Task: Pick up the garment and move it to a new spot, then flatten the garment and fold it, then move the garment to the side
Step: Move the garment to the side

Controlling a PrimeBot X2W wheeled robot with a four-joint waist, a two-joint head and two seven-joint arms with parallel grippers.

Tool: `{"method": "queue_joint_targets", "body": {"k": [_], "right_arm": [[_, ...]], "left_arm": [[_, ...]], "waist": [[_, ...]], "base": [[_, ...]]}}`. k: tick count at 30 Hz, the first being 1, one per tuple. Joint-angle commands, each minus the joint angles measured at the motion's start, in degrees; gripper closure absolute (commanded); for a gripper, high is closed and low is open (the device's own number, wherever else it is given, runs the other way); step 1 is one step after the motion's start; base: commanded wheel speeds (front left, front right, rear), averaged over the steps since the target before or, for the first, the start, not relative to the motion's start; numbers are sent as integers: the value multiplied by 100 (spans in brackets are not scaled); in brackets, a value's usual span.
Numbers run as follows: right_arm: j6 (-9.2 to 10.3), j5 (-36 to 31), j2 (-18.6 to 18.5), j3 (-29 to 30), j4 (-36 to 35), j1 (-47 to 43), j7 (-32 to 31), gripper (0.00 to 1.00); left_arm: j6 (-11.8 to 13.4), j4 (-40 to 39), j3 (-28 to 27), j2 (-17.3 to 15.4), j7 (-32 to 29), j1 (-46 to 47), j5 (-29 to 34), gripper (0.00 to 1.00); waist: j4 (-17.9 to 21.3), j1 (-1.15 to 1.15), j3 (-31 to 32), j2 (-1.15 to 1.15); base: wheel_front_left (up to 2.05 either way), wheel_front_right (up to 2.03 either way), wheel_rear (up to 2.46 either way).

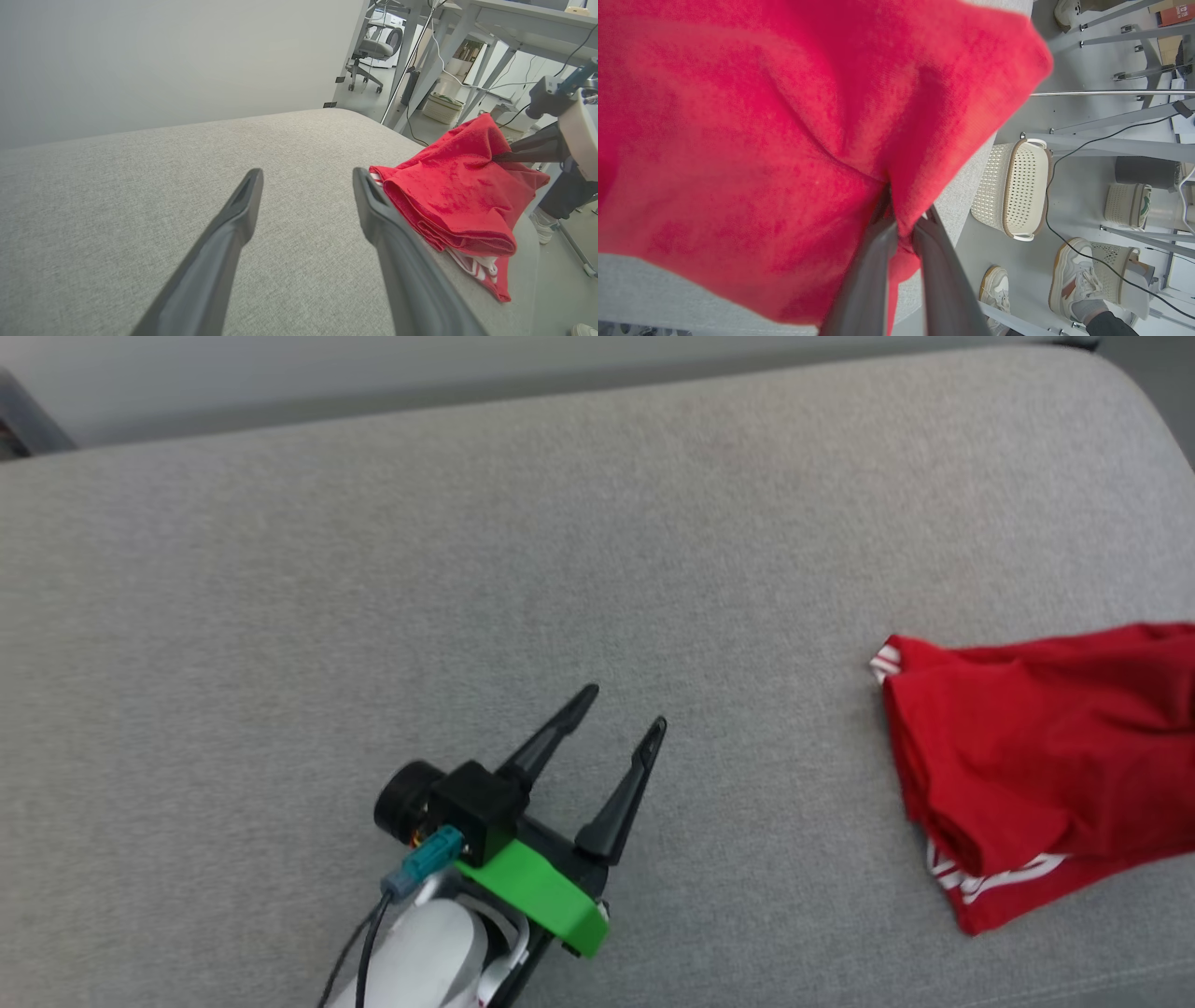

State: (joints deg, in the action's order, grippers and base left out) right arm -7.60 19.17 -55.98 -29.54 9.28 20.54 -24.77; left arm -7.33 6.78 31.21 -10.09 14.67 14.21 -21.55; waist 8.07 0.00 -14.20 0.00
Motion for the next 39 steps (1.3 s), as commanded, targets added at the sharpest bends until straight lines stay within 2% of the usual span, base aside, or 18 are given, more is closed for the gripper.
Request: {"method": "queue_joint_targets", "body": {"k": [1, 5, 11, 17, 24, 25, 26, 27, 39], "right_arm": [[11, -72, 35, 64, 122, 193, 125, 100], [11, -317, 83, 348, 609, 629, 532, 100], [11, -673, 195, 882, 1281, 1097, 960, 100], [11, -1040, 296, 1420, 1946, 1425, 1220, 100], [11, -1294, 572, 1835, 2427, 1658, 1375, 100], [11, -1359, 623, 1904, 2484, 1681, 1370, 73], [11, -1419, 656, 1965, 2520, 1699, 1379, 16], [11, -1475, 706, 2031, 2556, 1713, 1394, 0], [11, -1704, 1008, 2316, 2298, 1641, 1410, 0]], "left_arm": [[-15, -37, -5, -85, 33, 189, 85, 0], [-15, -158, 118, -240, 33, 620, 216, 0], [-15, -406, 262, -346, 33, 1190, 321, 0], [-15, -608, 434, -415, 33, 1607, 400, 0], [-15, -769, 445, -432, 33, 1782, 413, 0], [-15, -779, 444, -430, 33, 1779, 411, 0], [-15, -783, 444, -425, 33, 1773, 408, 0], [-15, -782, 443, -419, 33, 1761, 403, 0], [-15, -580, 176, -210, 33, 1415, 305, 0]], "waist": [[539, 0, -721, 0], [726, 0, -1288, 0], [807, 0, -1860, 0], [720, 0, -2207, 0], [582, 0, -2324, 0], [562, 0, -2317, 0], [543, 0, -2303, 0], [522, 0, -2279, 0], [333, 0, -1542, 0]], "base": [[0, 0, 0], [0, 0, 0], [0, 0, 0], [0, 0, 0], [0, 0, 0], [0, 0, 0], [0, 0, 0], [0, 0, 0], [0, 0, 0]]}}
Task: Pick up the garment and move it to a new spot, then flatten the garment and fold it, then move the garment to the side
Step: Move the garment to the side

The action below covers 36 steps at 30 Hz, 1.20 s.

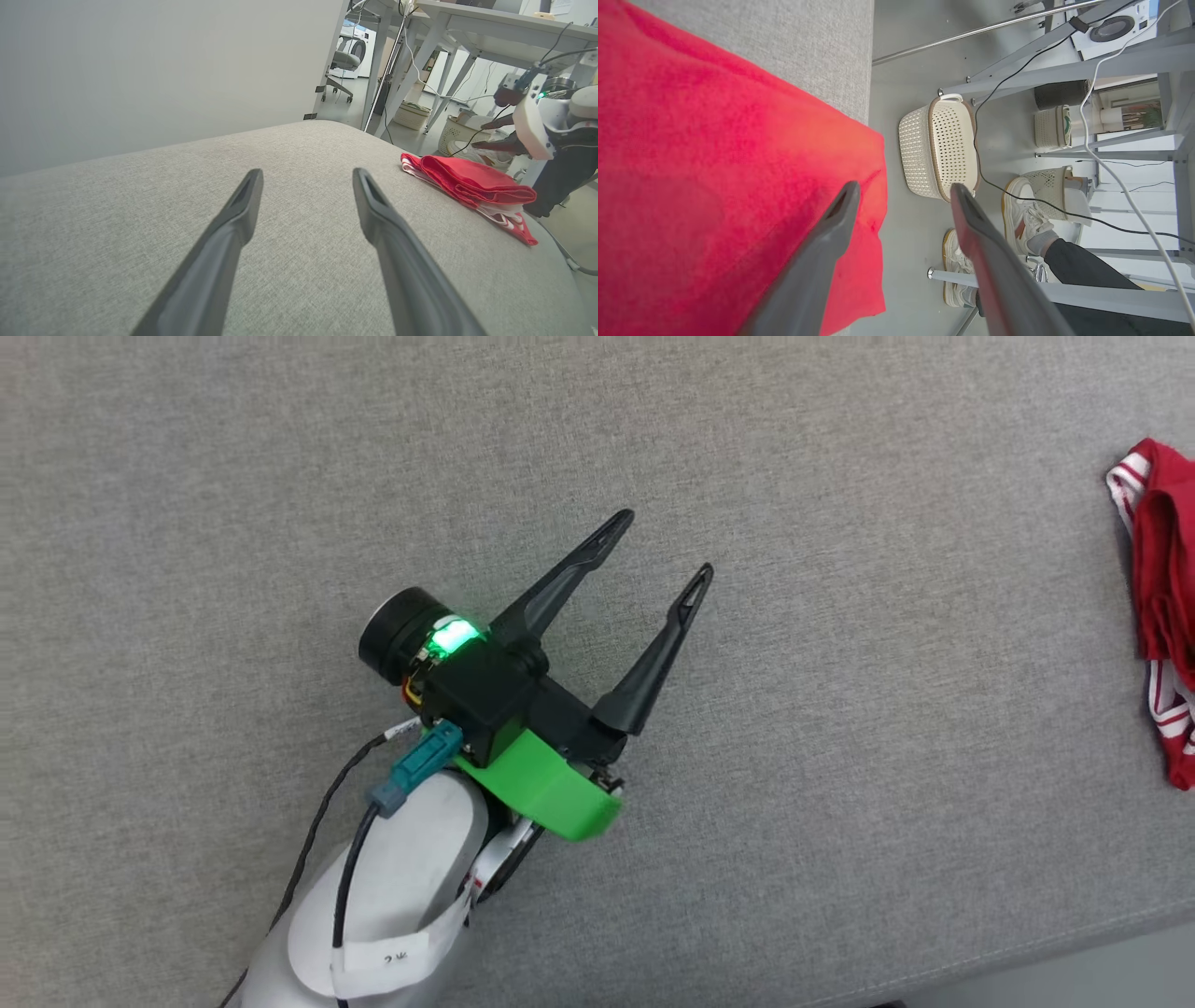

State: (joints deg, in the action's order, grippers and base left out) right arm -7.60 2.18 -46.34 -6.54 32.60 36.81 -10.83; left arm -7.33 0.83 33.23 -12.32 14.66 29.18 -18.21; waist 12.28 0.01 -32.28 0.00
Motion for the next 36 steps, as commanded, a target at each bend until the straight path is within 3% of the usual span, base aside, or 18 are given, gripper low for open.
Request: {"method": "queue_joint_targets", "body": {"k": [1, 6, 15, 23, 29, 36], "right_arm": [[11, 8, 63, 32, -84, -10, 8, 0], [11, 86, 323, 158, -432, -209, 86, 0], [11, 590, 1689, 623, -1702, -1018, 345, 0], [11, 1057, 2709, 884, -2935, -2049, 765, 0], [11, 1421, 3337, 1012, -3122, -2873, 1370, 0], [11, 1317, 3583, 742, -2996, -3416, 1958, 0]], "left_arm": [[-15, 46, -82, 35, 34, -140, -47, 0], [-15, 253, -512, 150, 34, -568, -136, 0], [-13, 532, -1602, 320, 34, -1707, -85, 0], [-14, 623, -2209, 491, 34, -2253, -33, 0], [5, 591, -2610, 720, 34, -2574, 100, 0], [-4, 677, -2783, 866, 34, -2919, 237, 0]], "waist": [[-107, -1, 354, 0], [-270, -1, 1048, 0], [-523, -1, 2308, 0], [-844, -1, 2873, 0], [-1098, -1, 3097, 0], [-1311, -1, 3253, 0]], "base": [[0, 0, 0], [0, 0, 0], [0, 0, 0], [0, 0, 0], [0, 0, 0], [0, 0, 0]]}}
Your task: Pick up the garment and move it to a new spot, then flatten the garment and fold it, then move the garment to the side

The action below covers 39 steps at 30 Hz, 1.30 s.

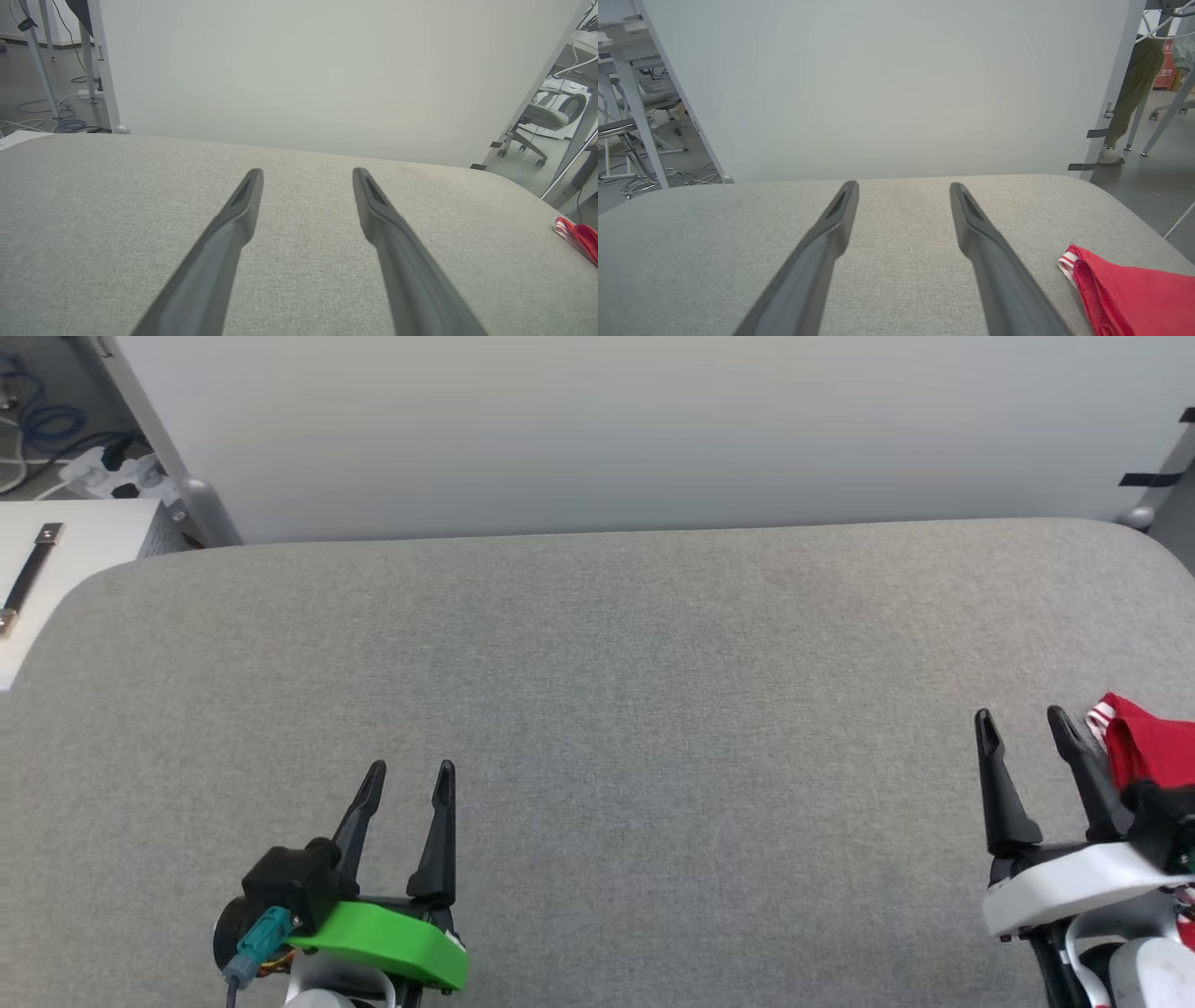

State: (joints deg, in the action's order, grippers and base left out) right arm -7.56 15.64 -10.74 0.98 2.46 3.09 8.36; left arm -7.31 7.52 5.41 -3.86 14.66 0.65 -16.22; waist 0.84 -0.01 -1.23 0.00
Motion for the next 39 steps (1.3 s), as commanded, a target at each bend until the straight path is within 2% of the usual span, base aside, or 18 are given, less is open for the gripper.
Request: {"method": "queue_joint_targets", "body": {"k": [1, 8, 27, 28, 39], "right_arm": [[8, -60, 86, -39, 48, -91, 124, 0], [8, -276, 432, -168, 371, -277, 447, 0], [8, -393, 522, -231, 622, -180, 580, 0], [1, -365, 498, -222, 614, -198, 553, 100], [2, -438, 511, -212, 559, -205, 463, 100]], "left_arm": [[-8, -5, 17, 28, 34, -95, 106, 0], [-13, -155, -138, 89, 34, -254, 274, 0], [-16, -152, -86, 98, 34, -256, 108, 0], [-1, -153, -81, 58, 0, -186, 124, 100], [45, -189, -92, 47, -101, -175, 219, 100]], "waist": [[-196, 1, 169, 0], [-290, 1, 235, 0], [-267, 1, 250, 0], [-266, 1, 250, 0], [-255, 1, 241, 0]], "base": [[0, 0, 0], [0, 0, 0], [0, 0, 0], [0, 0, 0], [0, 0, 0]]}}
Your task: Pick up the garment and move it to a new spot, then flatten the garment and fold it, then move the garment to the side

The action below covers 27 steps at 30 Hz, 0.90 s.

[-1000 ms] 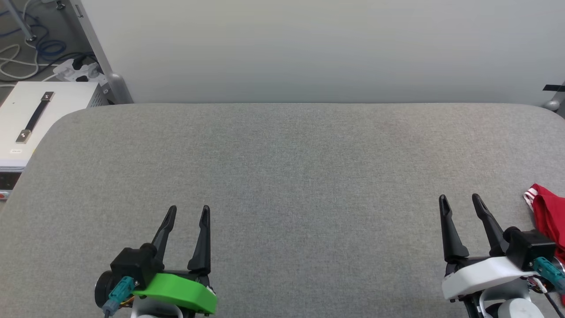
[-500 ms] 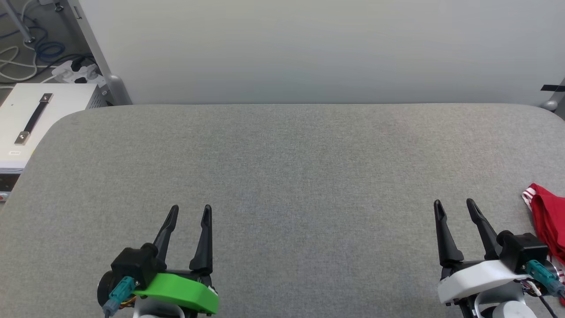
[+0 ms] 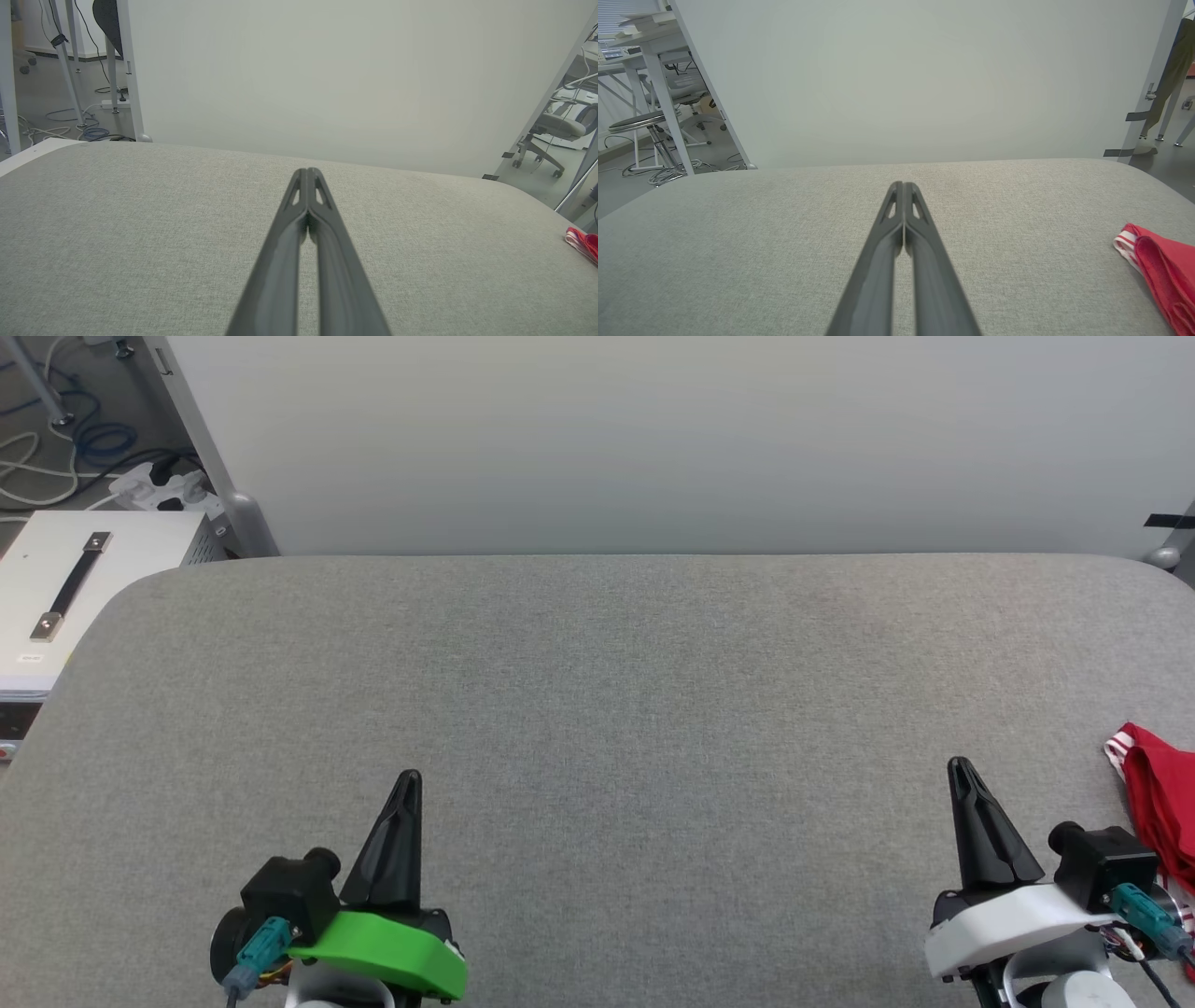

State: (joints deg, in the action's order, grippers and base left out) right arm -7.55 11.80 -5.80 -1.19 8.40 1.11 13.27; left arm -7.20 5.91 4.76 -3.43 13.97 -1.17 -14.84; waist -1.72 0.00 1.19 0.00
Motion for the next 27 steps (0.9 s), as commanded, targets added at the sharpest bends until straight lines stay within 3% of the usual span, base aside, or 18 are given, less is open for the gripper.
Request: {"method": "queue_joint_targets", "body": {"k": [1, 27], "right_arm": [[0, -63, 18, 6, -41, -8, -38, 100], [2, -309, 78, 31, -217, -31, -321, 100]], "left_arm": [[39, -32, -30, 5, -42, 7, 91, 100], [189, -155, -128, 16, -340, 31, 397, 100]], "waist": [[2, 0, -1, 0], [40, 0, -27, 0]], "base": [[0, 0, 0], [0, 0, 0]]}}
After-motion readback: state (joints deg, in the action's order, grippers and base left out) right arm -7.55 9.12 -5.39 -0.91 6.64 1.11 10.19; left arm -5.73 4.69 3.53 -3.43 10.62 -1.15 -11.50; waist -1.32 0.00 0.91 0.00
